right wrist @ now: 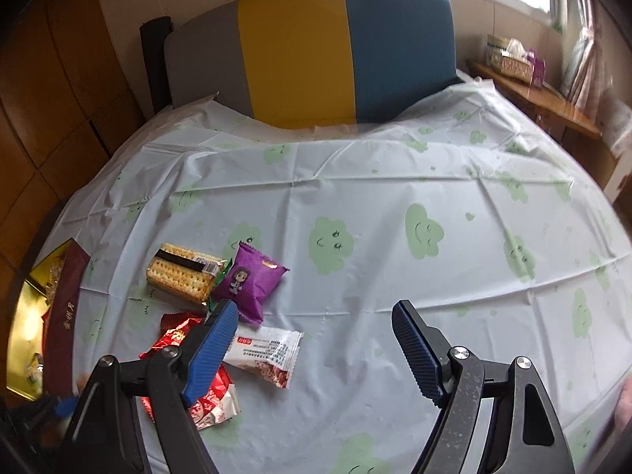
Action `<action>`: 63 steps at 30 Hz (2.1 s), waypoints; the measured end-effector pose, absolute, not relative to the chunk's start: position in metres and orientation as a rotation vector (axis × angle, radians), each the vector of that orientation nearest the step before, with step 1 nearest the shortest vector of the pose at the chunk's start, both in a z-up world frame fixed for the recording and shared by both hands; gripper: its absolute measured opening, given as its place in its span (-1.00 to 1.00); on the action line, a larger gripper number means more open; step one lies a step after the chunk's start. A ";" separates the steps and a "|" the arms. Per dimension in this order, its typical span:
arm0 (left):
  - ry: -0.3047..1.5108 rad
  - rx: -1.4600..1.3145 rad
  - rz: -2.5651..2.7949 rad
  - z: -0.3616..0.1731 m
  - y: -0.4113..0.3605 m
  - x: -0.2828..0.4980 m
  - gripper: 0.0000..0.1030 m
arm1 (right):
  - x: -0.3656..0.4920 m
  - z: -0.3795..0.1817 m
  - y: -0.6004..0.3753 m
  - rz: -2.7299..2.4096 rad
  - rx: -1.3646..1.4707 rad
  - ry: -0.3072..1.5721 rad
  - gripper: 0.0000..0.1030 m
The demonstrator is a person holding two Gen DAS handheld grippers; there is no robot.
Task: Organize snacks
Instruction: 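Grasp the brown bread bag with the left tool while the right tool grasps the purple packet, then carry the brown bread bag into the gold tray and open the left tool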
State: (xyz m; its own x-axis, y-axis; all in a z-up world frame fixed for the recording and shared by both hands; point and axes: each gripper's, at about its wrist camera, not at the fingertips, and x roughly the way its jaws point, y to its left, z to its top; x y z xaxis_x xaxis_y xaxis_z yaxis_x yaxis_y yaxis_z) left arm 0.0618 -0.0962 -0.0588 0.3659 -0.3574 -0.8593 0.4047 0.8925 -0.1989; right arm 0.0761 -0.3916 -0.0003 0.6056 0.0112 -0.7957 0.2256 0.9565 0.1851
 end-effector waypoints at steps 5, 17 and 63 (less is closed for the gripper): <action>1.069 0.098 -0.481 -0.070 -0.100 0.044 0.20 | 0.077 -0.009 -0.388 -0.097 0.307 0.942 0.54; 1.032 0.126 -0.466 -0.073 -0.102 0.038 0.20 | 0.103 -0.019 -0.384 -0.035 0.502 0.982 0.45; 1.005 0.098 -0.470 -0.068 -0.096 0.035 0.20 | 0.068 -0.065 -0.393 -0.155 0.162 1.236 -0.23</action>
State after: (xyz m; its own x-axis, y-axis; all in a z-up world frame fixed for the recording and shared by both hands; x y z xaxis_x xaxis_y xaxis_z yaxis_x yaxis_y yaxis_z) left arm 0.0353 -0.0964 -0.0684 0.4456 -0.3343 -0.8305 0.4227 0.8963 -0.1340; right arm 0.0683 -0.3925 -0.0654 0.3213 -0.0300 -0.9465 0.2051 0.9780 0.0387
